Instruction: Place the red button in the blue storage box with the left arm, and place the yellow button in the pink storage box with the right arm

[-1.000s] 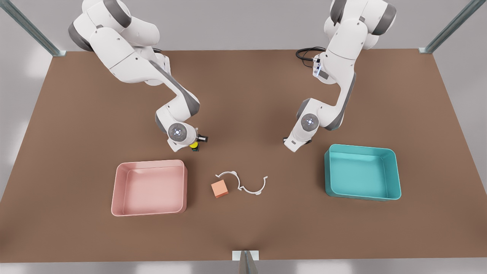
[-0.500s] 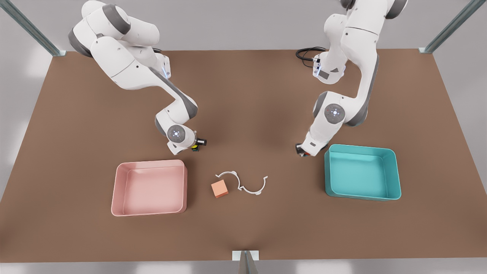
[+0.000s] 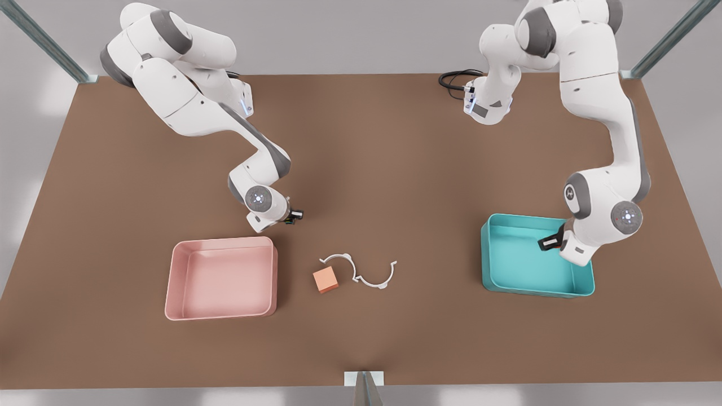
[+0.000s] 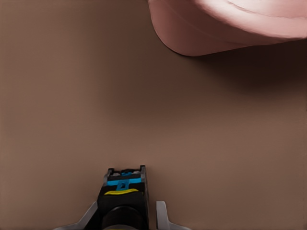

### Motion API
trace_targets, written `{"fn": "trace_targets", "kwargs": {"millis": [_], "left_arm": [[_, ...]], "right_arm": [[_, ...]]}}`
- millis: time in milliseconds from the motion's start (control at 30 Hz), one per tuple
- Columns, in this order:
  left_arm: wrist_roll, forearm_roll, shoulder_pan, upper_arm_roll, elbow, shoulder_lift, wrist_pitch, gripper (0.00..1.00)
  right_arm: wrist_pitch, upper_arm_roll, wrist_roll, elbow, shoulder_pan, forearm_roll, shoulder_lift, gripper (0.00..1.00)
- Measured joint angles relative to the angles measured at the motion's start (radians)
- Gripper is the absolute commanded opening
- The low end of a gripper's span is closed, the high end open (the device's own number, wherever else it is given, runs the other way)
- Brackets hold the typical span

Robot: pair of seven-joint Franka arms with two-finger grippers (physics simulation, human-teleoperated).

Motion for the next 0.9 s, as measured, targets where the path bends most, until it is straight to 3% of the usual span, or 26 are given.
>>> {"fn": "trace_targets", "kwargs": {"millis": [200, 233, 267, 367, 467, 600, 767, 800, 833, 867, 900], "left_arm": [[0.129, -0.065, 0.004, -0.014, -0.005, 0.102, -0.032, 0.55], [0.147, -0.073, 0.004, -0.016, -0.005, 0.113, -0.037, 0.96], [0.165, -0.081, 0.004, -0.018, -0.004, 0.12, -0.04, 1.0], [0.212, -0.093, 0.001, -0.019, 0.001, 0.125, -0.049, 1.0], [0.251, -0.096, -0.006, -0.019, 0.013, 0.117, -0.054, 1.0], [0.277, -0.091, -0.01, -0.015, 0.195, 0.072, -0.123, 1.0], [0.264, -0.022, -0.012, -0.018, 0.352, -0.142, -0.304, 1.0], [0.258, 0.003, 0.06, -0.101, 0.376, -0.188, -0.351, 1.0], [0.25, 0.046, 0.143, -0.215, 0.37, -0.243, -0.388, 1.0], [0.242, 0.081, 0.179, -0.282, 0.341, -0.296, -0.416, 1.0], [0.235, 0.107, 0.192, -0.316, 0.326, -0.323, -0.439, 1.0]], "right_arm": [[-0.005, 0.02, -0.007, 0.001, -0.031, -0.007, -0.031, 0.48], [-0.01, 0.04, -0.008, 0.002, -0.044, -0.007, -0.057, 0.48], [-0.017, 0.071, -0.009, 0.006, -0.069, -0.007, -0.085, 0.48], [-0.085, 0.144, -0.014, 0.124, -0.111, -0.008, -0.142, 0.48], [-0.196, 0.144, -0.033, 0.325, -0.122, -0.006, -0.128, 0.48], [-0.331, 0.058, -0.093, 0.501, -0.126, -0.006, -0.066, 0.5], [-0.412, -0.037, -0.188, 0.526, -0.126, -0.007, -0.008, 0.52], [-0.419, -0.054, -0.207, 0.527, -0.127, -0.008, 0.013, 0.53], [-0.424, -0.066, -0.225, 0.527, -0.127, -0.011, 0.032, 0.6], [-0.427, -0.074, -0.243, 0.528, -0.125, -0.018, 0.049, 1.0], [-0.427, -0.078, -0.259, 0.528, -0.125, -0.023, 0.059, 1.0]]}}
